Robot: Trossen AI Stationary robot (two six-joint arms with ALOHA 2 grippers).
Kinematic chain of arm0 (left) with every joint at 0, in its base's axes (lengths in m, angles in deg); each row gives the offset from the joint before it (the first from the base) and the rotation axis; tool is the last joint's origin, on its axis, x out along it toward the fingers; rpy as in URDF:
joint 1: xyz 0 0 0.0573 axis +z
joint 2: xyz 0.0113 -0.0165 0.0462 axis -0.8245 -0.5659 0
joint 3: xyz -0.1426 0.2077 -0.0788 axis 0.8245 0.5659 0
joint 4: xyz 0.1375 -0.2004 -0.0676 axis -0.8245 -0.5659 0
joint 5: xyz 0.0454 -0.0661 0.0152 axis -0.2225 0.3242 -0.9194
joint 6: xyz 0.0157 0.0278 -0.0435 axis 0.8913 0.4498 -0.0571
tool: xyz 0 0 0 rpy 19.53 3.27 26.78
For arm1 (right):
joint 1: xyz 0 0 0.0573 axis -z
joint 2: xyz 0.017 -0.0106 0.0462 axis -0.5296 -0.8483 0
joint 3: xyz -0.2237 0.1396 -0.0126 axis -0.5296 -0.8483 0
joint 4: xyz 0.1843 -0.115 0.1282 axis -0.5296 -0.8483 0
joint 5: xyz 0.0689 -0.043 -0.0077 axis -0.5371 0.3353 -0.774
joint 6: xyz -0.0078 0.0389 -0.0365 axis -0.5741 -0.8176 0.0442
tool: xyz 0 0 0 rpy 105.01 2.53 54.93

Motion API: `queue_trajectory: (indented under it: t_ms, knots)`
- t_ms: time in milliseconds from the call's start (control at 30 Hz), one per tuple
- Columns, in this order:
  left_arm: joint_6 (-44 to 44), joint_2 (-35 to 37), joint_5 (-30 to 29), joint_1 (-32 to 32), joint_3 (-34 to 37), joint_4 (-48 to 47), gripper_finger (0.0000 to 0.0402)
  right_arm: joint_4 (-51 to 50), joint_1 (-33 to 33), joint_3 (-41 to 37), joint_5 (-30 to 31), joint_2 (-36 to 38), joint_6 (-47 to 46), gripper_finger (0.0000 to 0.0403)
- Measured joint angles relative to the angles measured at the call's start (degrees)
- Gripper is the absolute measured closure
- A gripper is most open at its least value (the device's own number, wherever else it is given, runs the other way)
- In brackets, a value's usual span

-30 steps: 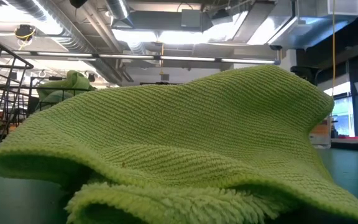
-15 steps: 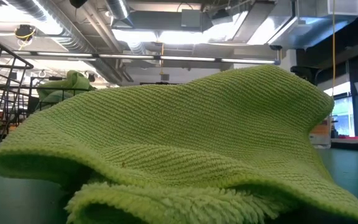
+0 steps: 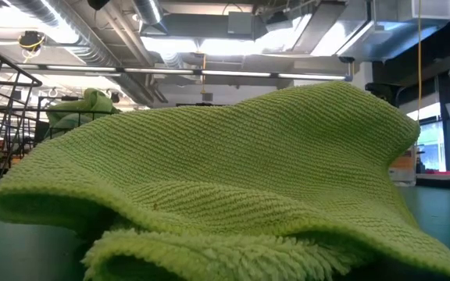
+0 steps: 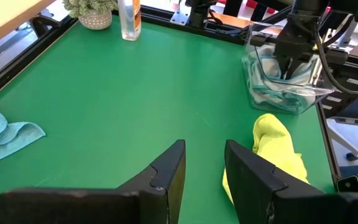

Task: Sort microfiber towel by color & place in baskets
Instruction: Put the light blue microfiber cloth into the transparent bin, then put the green microfiber cloth into the black wire basket

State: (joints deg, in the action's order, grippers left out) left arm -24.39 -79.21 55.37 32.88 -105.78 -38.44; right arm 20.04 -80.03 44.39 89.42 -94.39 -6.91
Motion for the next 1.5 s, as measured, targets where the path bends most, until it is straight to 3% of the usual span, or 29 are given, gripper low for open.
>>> queue_trajectory:
  t_ms: [200, 467, 633, 833, 1100, 1500]
  knots:
    - [0.0, -0.1, 0.4, 0.0, 0.0, 0.0, 0.0295, 0.1, 0.1, 0.0, -1.4, 0.0, 0.0, 0.0388]
    - [0.0, -2.6, 3.2, 0.0, 0.0, 0.1, 0.0295, 0.3, 0.1, 0.0, -3.2, -0.1, -0.3, 0.0284]
    - [0.3, -5.0, 3.3, 0.0, 0.0, 1.8, 0.0295, -0.1, 1.1, 0.2, -9.4, 0.5, 0.1, 0.0248]
    - [5.2, -6.8, 5.6, 0.0, 0.0, 10.4, 0.0295, -2.9, 1.2, 4.1, -11.2, 0.7, 2.2, 0.0248]
    - [10.4, -9.6, 15.4, -0.1, 0.0, 21.3, 0.0295, -11.7, 1.3, 11.6, -10.8, 0.7, 2.9, 0.0250]
    - [9.9, -15.6, 20.0, 0.0, 0.0, 23.0, 0.0283, -24.0, 1.3, 24.4, -9.4, 0.8, 3.0, 0.0251]
